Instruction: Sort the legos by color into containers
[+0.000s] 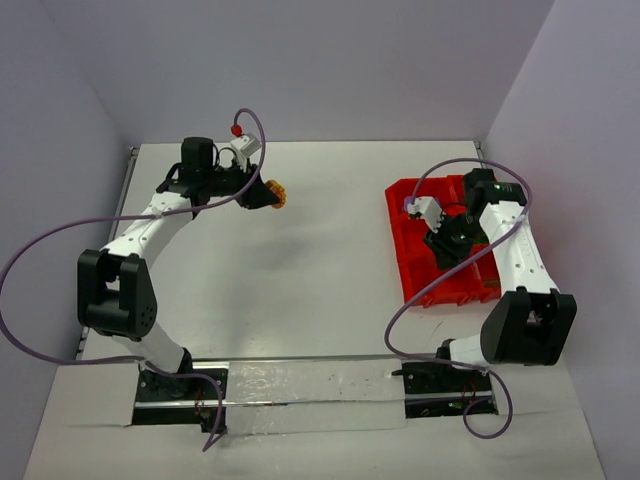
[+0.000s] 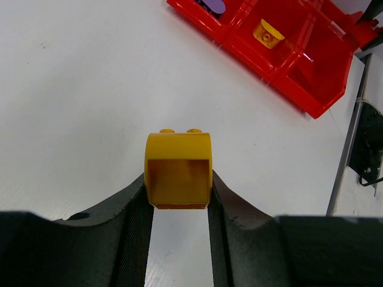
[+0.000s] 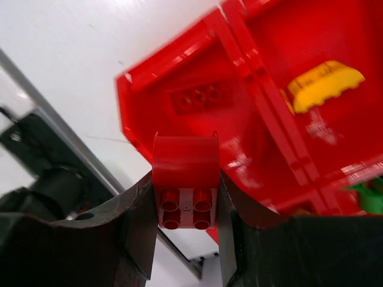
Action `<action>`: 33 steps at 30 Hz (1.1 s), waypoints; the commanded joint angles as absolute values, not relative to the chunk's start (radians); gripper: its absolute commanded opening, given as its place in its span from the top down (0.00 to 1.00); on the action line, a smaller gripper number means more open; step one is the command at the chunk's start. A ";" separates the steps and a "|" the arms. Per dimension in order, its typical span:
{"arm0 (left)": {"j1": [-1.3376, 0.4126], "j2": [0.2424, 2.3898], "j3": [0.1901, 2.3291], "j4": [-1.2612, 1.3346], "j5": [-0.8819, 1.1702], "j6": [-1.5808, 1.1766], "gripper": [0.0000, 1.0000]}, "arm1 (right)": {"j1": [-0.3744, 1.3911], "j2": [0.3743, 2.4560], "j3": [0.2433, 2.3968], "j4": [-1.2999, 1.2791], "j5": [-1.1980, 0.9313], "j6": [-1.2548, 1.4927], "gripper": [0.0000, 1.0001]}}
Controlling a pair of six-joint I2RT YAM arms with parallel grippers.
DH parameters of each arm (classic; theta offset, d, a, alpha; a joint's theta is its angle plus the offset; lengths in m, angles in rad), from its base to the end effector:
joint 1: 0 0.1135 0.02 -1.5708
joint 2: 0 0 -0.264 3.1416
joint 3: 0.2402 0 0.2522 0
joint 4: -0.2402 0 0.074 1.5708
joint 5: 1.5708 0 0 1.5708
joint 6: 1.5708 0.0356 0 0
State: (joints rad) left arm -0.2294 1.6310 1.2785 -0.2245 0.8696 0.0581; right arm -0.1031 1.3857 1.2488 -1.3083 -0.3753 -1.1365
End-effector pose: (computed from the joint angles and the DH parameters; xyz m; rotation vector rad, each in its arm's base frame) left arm 0.3519 -0.1101 0.2959 0.7920 1.9241 -1.0273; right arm 0.2358 -0.0113 0.2927 -1.4143 2.4214 0.3310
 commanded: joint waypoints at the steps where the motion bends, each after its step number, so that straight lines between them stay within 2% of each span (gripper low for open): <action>1: -0.244 1.624 1.325 -0.242 0.856 0.095 1.00 | -0.124 1.408 1.244 -1.267 -0.269 -1.202 1.00; 8: -0.249 1.620 1.330 -0.259 0.851 0.112 1.00 | -0.134 1.402 1.168 -1.230 -0.204 -1.293 0.89; 11: -0.249 1.618 1.325 -0.262 0.855 0.111 1.00 | -0.133 1.416 1.164 -1.230 -0.187 -1.302 0.81; 15: -0.251 1.615 1.322 -0.261 0.877 0.113 1.00 | -0.133 1.438 1.172 -1.223 -0.173 -1.304 0.49; 17: -0.252 1.614 1.322 -0.261 0.883 0.115 1.00 | -0.132 1.440 1.182 -1.222 -0.175 -1.305 0.39; 18: -0.252 1.613 1.321 -0.260 0.889 0.117 1.00 | -0.130 1.443 1.190 -1.225 -0.178 -1.306 0.29; 21: -0.252 1.611 1.321 -0.255 0.898 0.118 1.00 | -0.120 1.452 1.224 -1.261 -0.195 -1.299 0.16; 25: -0.250 1.594 1.304 -0.229 0.968 0.121 1.00 | -0.076 1.463 1.408 -1.329 -0.326 -1.228 0.14; 29: -0.252 1.537 1.218 -0.072 1.066 0.088 1.00 | 0.038 1.567 1.668 -1.333 -0.587 -1.049 0.17; 33: -0.259 1.526 1.190 0.019 1.147 0.157 0.99 | 0.156 1.683 1.847 -1.203 -0.817 -0.782 0.18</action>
